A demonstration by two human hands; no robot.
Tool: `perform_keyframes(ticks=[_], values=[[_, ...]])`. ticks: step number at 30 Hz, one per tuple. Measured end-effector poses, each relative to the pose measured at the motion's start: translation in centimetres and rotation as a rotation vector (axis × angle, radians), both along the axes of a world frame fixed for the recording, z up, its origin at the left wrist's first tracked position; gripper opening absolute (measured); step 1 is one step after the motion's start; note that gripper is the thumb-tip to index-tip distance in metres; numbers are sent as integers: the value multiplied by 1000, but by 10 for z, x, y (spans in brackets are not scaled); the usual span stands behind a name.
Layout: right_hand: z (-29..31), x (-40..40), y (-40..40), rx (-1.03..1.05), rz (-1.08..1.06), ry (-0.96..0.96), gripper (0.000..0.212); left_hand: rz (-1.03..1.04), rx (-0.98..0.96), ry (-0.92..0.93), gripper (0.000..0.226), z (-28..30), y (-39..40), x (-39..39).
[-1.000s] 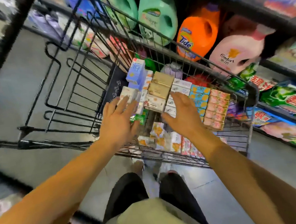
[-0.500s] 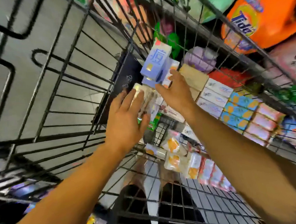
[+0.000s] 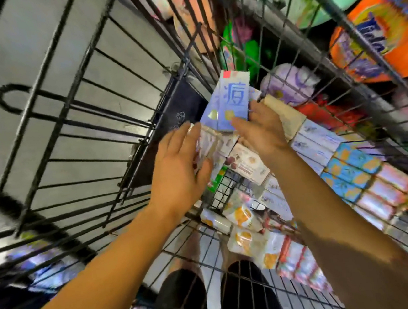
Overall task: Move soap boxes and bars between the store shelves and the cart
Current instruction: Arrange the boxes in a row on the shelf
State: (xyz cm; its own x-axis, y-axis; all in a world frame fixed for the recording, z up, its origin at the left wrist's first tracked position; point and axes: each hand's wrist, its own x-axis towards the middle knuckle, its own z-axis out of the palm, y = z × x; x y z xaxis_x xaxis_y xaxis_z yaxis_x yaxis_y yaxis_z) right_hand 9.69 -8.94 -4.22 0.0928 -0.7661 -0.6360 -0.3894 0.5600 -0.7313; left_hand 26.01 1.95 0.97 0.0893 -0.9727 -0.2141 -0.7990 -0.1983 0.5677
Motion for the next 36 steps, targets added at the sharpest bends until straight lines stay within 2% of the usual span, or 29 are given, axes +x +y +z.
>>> perform_keyframes(ticks=[2, 6, 9, 13, 15, 18, 22, 26, 32, 36], values=[[19, -9, 8, 6, 45, -87, 24, 66, 22, 93, 63, 4, -7, -5], [50, -17, 30, 7, 194, -195, 38, 350, 133, 369, 68, 13, -23, -19], [56, -14, 42, 43, 222, -268, 46, 512, 177, 566, 53, 16, -33, -25], [38, -12, 38, 53, 253, -157, 30, 633, 215, 706, 48, 8, -31, -14], [21, -8, 26, 34, 165, 18, 32, 630, 221, 681, 48, 4, -27, -8], [-1, 12, 2, -19, 53, 248, 52, 597, 210, 622, 50, 1, -20, -2], [-22, 46, -21, -107, 73, 371, 70, 578, 210, 594, 51, -3, -11, 4], [-25, 60, -31, -148, 183, 560, 90, 599, 215, 588, 52, -6, -3, 12], [-18, 56, -38, -134, 287, 618, 82, 606, 212, 615, 53, -6, 0, 14], [-2, 46, -27, -98, 134, 396, 73, 605, 211, 639, 53, -4, -2, 10]])
